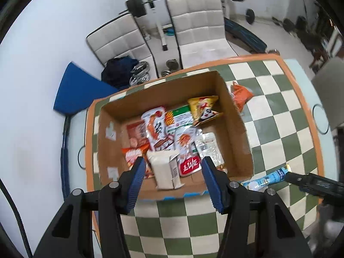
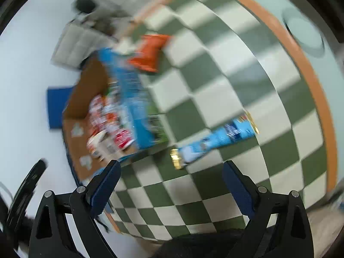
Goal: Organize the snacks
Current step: 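Lift both tools out of the box toward the last snacks, then grasp the orange packet with the left gripper while the right grasps the blue Nestlé tube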
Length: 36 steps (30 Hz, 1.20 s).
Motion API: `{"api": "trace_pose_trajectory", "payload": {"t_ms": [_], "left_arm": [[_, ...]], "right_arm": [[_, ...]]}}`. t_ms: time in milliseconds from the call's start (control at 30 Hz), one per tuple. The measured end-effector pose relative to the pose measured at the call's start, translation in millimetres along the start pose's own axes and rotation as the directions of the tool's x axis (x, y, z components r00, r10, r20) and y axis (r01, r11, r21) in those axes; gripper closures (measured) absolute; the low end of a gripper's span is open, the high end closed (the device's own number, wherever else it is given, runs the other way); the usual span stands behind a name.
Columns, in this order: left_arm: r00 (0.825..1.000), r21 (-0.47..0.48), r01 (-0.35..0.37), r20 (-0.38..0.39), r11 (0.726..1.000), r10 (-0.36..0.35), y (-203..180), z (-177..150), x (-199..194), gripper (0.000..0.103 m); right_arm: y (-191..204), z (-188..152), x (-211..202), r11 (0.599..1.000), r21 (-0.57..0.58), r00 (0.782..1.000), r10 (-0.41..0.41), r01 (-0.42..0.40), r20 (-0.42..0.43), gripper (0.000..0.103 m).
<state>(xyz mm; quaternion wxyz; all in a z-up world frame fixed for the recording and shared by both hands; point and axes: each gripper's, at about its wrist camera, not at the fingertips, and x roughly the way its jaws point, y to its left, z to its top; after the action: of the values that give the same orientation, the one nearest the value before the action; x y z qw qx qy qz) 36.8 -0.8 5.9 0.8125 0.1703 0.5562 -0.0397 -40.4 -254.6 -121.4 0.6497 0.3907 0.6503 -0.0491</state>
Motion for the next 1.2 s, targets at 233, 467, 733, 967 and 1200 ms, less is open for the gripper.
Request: {"api": "trace_pose_trajectory", "payload": {"t_ms": [233, 467, 733, 967, 1200], "left_arm": [[0.997, 0.175, -0.076, 0.002, 0.982, 0.077, -54, 35, 30, 0.051], [0.994, 0.332, -0.103, -0.001, 0.938, 0.11, -103, 85, 59, 0.051], [0.984, 0.396, 0.04, -0.173, 0.917, 0.032, -146, 132, 106, 0.051], [0.942, 0.427, 0.114, -0.333, 0.897, 0.039, -178, 169, 165, 0.051], [0.889, 0.481, 0.129, -0.444, 0.867, 0.114, -208, 185, 224, 0.051]], "right_arm": [[-53, 16, 76, 0.973, 0.231, 0.994, 0.022, 0.002, -0.103, 0.006], [-50, 31, 103, 0.969, 0.211, 0.986, -0.108, 0.132, -0.124, 0.031], [-23, 51, 99, 0.956, -0.052, 0.954, -0.293, 0.29, -0.068, 0.066], [-37, 119, 72, 0.914, -0.136, 0.919, -0.391, 0.383, -0.042, 0.07], [-32, 171, 61, 0.908, -0.184, 0.914, -0.397, 0.377, -0.086, 0.061]]}}
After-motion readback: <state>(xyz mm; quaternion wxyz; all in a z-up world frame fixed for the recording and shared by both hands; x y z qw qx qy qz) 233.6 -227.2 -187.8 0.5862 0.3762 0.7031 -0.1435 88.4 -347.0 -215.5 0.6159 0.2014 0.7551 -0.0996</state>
